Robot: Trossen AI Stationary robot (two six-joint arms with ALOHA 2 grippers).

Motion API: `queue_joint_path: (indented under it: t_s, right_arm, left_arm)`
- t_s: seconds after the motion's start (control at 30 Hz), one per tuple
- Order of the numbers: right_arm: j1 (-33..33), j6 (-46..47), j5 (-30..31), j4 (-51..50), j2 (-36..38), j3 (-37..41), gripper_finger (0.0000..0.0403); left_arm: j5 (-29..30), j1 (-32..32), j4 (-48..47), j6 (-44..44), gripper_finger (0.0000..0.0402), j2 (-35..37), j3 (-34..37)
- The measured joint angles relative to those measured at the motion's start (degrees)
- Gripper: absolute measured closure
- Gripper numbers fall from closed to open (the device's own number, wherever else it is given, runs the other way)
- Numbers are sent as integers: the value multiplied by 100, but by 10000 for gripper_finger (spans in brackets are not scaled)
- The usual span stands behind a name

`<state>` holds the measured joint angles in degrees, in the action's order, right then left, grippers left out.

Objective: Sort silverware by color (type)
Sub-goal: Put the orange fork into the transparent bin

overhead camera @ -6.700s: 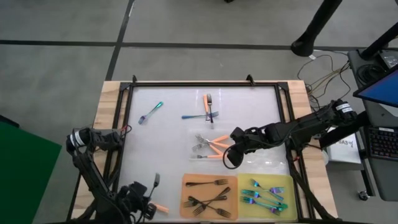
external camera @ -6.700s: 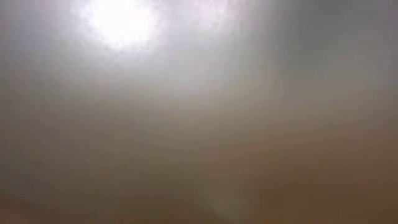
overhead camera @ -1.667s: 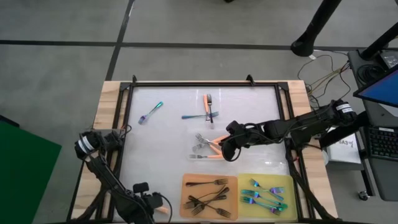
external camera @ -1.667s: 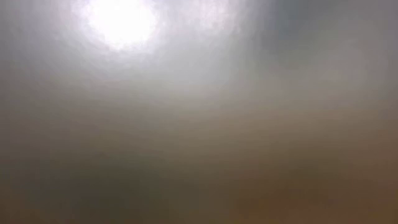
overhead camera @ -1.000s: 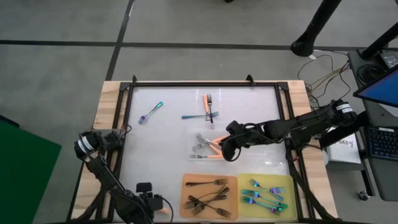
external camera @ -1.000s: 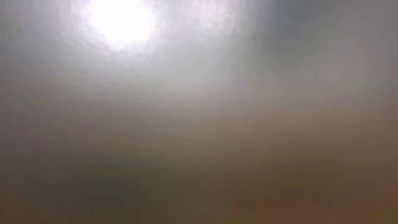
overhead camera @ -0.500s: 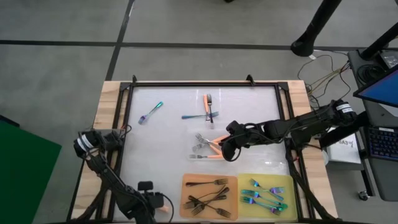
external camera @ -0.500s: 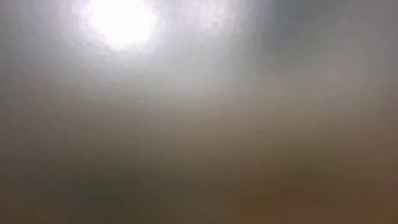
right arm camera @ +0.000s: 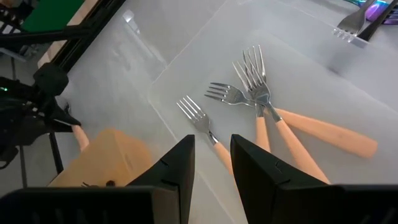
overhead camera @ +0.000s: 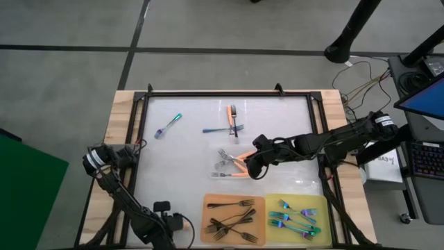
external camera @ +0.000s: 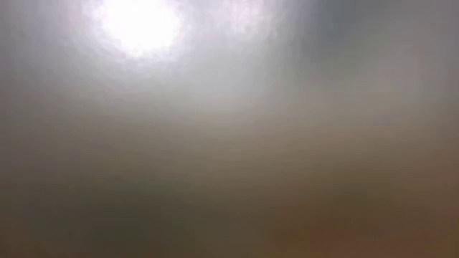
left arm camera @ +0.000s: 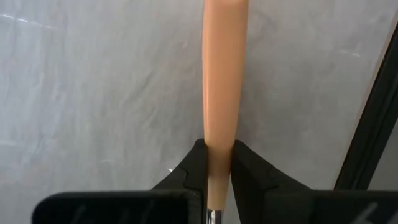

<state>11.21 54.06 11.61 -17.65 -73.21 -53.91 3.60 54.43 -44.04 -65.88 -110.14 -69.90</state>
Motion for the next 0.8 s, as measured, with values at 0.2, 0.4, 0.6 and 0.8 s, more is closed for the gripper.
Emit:
queue_joint_path:
  t_s: [0.2, 0.4, 0.6, 0.8]
  right_arm:
    - [1, 0, -4, 4, 2, 0, 310]
    - [1, -4, -4, 5, 2, 0, 310]
    - [-97, 214, -461, 48, 4, 0, 310]
    - [-420, -322, -1054, 42, 42, 0, 309]
  left_arm:
    - [220, -173, -989, -16, 375, 137, -273]
    - [515, -559, -1709, 1, 375, 286, -529]
    - [965, -1200, -1721, 111, 375, 435, -841]
    - [1495, -1891, -1828, 291, 375, 552, -1172]
